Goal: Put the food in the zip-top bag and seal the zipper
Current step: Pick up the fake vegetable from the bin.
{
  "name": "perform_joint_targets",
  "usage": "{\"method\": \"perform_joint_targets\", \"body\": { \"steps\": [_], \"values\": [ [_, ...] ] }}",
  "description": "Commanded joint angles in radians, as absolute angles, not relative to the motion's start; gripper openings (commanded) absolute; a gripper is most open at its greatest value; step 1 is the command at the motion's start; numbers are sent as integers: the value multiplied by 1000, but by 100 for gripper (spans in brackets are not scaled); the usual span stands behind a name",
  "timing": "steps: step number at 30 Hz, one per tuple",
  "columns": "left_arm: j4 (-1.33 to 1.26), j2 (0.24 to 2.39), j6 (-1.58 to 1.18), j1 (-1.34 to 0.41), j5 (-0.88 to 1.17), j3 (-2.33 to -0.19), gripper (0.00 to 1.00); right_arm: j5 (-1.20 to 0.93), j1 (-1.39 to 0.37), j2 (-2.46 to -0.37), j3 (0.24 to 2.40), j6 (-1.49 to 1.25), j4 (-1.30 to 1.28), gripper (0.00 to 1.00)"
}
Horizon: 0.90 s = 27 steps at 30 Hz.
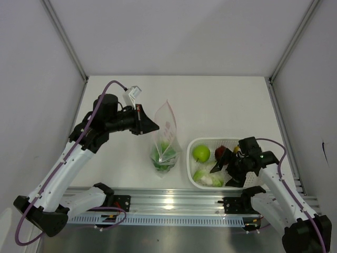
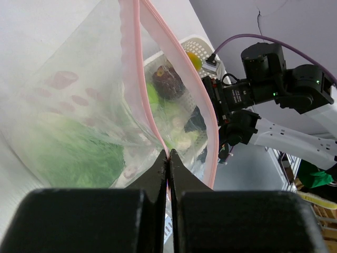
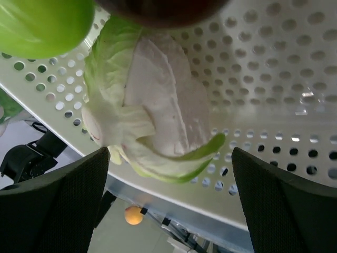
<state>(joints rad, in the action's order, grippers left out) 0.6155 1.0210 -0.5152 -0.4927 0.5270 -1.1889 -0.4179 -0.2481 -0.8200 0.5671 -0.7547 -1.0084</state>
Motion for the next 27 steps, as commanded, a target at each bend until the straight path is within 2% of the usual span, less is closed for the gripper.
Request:
{"method": "perform_joint_targets", "body": {
  "steps": [1, 7, 13, 15, 16, 17, 25, 27],
  "values": [
    [597, 1006, -517, -486, 541, -1186, 1, -451, -244, -813, 526, -742, -881, 99],
    [595, 1006, -522, -486, 548, -1183, 1, -468, -242, -789, 457, -756, -708, 99],
    [598, 1003, -523, -485, 548, -1184, 1, -495, -242, -772, 371, -784, -591, 90],
    [600, 1002, -525, -486, 546, -1183, 1, -514, -242, -756, 353, -799, -559, 76],
    [598, 1002, -525, -486, 546, -1181, 1, -528, -242, -749, 351, -811, -552, 61],
    [597, 1000, -525, -486, 546, -1180, 1, -528, -242, -733, 353, -816, -552, 54],
    [586, 1006, -529, -486, 548, -1172, 1, -509, -244, -686, 510, -792, -705, 11],
    [583, 1009, -531, -486, 549, -1175, 0, -486, -244, -687, 567, -769, -785, 6]
  ]
}}
